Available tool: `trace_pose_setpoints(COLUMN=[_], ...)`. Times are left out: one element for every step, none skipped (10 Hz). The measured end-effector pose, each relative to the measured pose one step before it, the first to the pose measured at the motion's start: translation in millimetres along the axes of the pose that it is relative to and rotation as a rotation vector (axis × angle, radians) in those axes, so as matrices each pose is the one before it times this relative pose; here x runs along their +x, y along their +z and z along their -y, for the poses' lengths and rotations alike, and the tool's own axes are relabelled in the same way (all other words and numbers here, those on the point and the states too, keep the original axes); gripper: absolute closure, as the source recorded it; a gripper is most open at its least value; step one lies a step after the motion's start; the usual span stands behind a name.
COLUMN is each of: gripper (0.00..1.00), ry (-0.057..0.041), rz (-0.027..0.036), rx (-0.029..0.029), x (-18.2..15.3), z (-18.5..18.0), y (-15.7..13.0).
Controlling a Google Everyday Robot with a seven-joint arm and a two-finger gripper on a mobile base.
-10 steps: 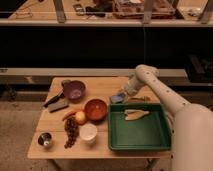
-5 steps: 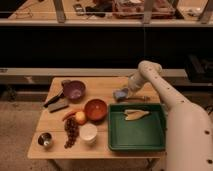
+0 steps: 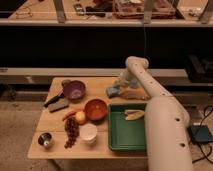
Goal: Wipe table surface with sponge
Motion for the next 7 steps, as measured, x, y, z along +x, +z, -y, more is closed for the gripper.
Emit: trace_pose_setpoints(gripper=[1.00,1.00,1.00,1.00,1.00,1.00,1.00], ry=[-0.00885,-0.01985,-0.02471,-0.02090,-0.02509,-0.02688,-0.01771], rz=[0.01523,0.02623,0.01713,0.00838,0.00594,0.00580,0.00477], rx=[0.00503,0.00895,0.00954,-0.00233,-0.00749,-0.02071,-0.01936], x=[-5.19,-9.57,-11.49,-9.91,-11.67,-12.96,-12.94], z=[2.97,1.17,-0.48,-4.59,-9.89,-15.63,-15.32], y=[0.93,-0.10,-2.44,0.39,-0.58,3.07,4.35])
